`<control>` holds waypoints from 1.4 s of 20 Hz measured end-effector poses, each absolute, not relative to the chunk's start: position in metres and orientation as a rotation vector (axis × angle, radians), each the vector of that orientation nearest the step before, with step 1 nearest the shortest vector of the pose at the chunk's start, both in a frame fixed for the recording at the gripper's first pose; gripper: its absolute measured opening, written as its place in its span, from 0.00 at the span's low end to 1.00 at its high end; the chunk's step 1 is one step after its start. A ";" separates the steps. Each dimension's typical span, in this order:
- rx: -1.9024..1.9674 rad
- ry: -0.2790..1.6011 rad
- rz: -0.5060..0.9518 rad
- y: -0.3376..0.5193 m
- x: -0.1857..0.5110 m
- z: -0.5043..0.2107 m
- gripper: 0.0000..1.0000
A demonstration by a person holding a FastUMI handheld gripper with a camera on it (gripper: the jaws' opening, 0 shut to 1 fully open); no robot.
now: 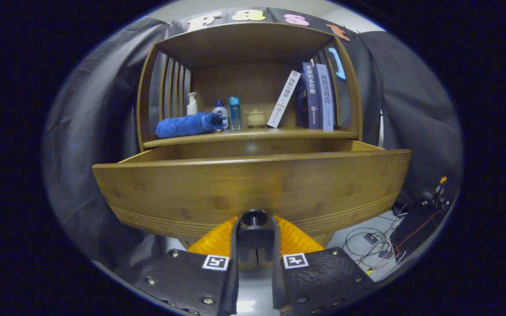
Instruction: Pull open the drawer, take out the items inside it, and place them on the countertop above the cabinet.
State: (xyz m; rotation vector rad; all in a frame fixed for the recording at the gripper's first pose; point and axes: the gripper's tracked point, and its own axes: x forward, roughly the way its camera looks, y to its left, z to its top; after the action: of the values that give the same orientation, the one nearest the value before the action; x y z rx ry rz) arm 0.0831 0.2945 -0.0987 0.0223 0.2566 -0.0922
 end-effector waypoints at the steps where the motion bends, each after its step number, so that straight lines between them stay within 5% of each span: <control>1: 0.021 0.229 -0.096 0.293 0.076 -0.093 0.30; 7: 0.040 0.266 -0.072 0.292 0.054 -0.093 0.35; 12: -0.030 0.179 -0.102 0.276 0.025 -0.035 0.96; 19: 0.065 0.156 -0.018 0.294 0.046 0.036 0.96; 28: -0.052 0.493 0.030 0.310 0.156 0.012 0.96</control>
State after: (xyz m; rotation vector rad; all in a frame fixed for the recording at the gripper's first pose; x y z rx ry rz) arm 0.1562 0.3098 0.0116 -0.0522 0.4928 0.0298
